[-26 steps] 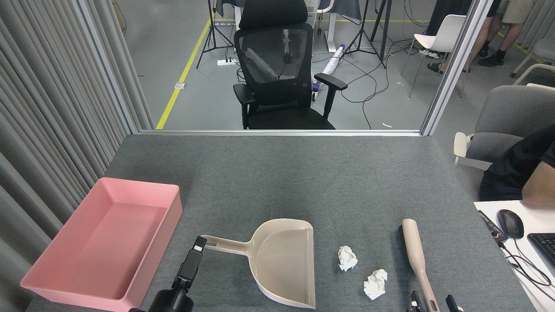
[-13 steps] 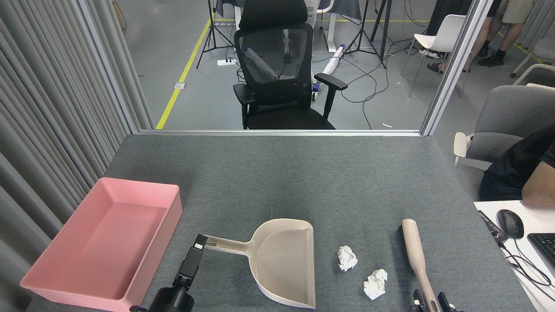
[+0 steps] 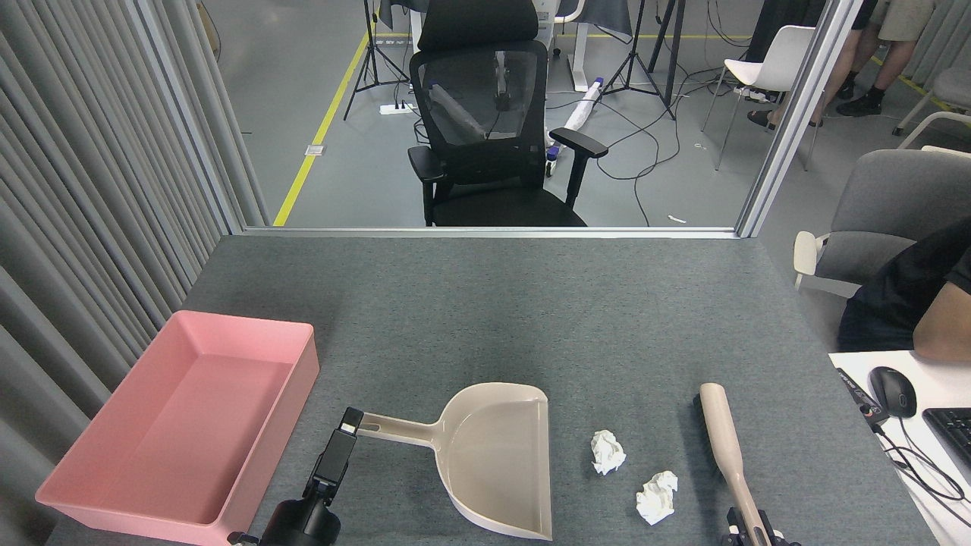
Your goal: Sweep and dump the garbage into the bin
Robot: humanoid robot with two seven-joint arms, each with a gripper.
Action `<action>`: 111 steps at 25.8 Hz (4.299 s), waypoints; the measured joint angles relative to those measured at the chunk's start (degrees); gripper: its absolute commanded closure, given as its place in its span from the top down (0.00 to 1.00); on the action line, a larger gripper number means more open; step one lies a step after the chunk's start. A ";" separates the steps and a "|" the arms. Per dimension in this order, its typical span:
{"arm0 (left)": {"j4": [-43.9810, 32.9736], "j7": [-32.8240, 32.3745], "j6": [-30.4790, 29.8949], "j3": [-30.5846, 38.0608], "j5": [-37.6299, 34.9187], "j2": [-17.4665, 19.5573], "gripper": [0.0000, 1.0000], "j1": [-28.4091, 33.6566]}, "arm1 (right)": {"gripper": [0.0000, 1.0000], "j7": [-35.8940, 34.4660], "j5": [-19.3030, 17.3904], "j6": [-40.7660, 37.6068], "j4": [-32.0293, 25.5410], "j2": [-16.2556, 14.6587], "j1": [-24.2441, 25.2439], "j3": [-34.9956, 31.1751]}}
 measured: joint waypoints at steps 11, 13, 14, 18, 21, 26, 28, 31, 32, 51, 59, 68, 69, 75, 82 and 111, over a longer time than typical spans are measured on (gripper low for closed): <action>0.01 0.02 0.01 0.00 0.00 0.00 0.99 -0.17 | 0.26 0.15 -0.02 -0.21 0.03 0.03 0.26 0.04; 0.01 0.02 0.01 -0.01 0.00 0.00 0.99 -0.17 | 0.22 0.40 -0.01 -0.21 0.04 0.03 0.31 0.04; 0.01 0.02 0.01 -0.01 0.00 0.00 0.99 -0.17 | 0.20 0.41 -0.01 -0.21 0.05 0.04 0.34 0.04; 0.08 0.56 0.06 0.00 -0.05 -0.03 0.99 -0.32 | 0.13 -0.39 -0.01 -0.23 0.04 0.00 0.39 0.04; 0.55 1.26 0.11 -0.03 -0.13 -0.04 0.99 -0.62 | 0.13 -1.00 -0.01 -0.28 0.04 -0.02 0.40 0.04; 1.74 1.60 -1.71 -0.35 -0.22 -0.01 0.99 -0.83 | 0.13 -1.91 -0.02 -0.61 -0.31 -0.01 0.86 0.04; 2.42 1.71 -1.97 -0.95 -0.40 -0.01 0.99 -0.82 | 0.13 -2.10 -0.06 -1.02 -0.83 0.07 1.62 0.06; 3.33 2.42 -2.05 -1.51 -0.60 -0.01 0.99 -0.82 | 0.13 -2.52 -0.09 -1.43 -1.55 0.43 2.71 0.09; 3.55 2.65 -2.06 -1.59 -0.63 0.00 0.99 -0.81 | 0.13 -2.54 -0.09 -1.60 -1.72 0.58 3.09 0.09; 9.19 6.52 -2.53 -3.80 -0.62 -0.37 0.99 -2.13 | 0.13 -4.26 -0.19 -3.16 -4.67 2.46 7.31 1.59; 14.76 6.68 -3.89 -3.76 -0.67 -0.84 0.97 -5.18 | 0.14 -4.84 -0.26 -3.03 -4.70 2.37 7.57 1.65; 18.85 5.44 -6.82 -3.40 -0.46 -1.35 0.71 -8.80 | 0.14 -5.69 -0.42 -3.13 -4.77 2.13 8.12 1.83; 18.99 5.05 -6.88 -3.33 -0.42 -1.37 0.71 -8.94 | 0.14 -5.83 -0.43 -3.14 -4.77 2.11 8.16 1.84; 22.00 4.23 -7.62 -3.06 -0.38 -1.49 0.75 -10.70 | 0.14 -6.18 -0.45 -3.31 -4.72 2.12 8.23 1.96; 25.31 4.48 -9.05 -2.80 -0.37 -1.56 0.75 -12.47 | 0.14 -6.29 -0.45 -3.31 -4.72 2.11 8.23 2.01; 27.19 2.52 -11.11 2.53 0.07 -2.03 0.09 -14.06 | 0.00 -11.77 -0.70 -3.58 -3.79 0.55 12.34 0.11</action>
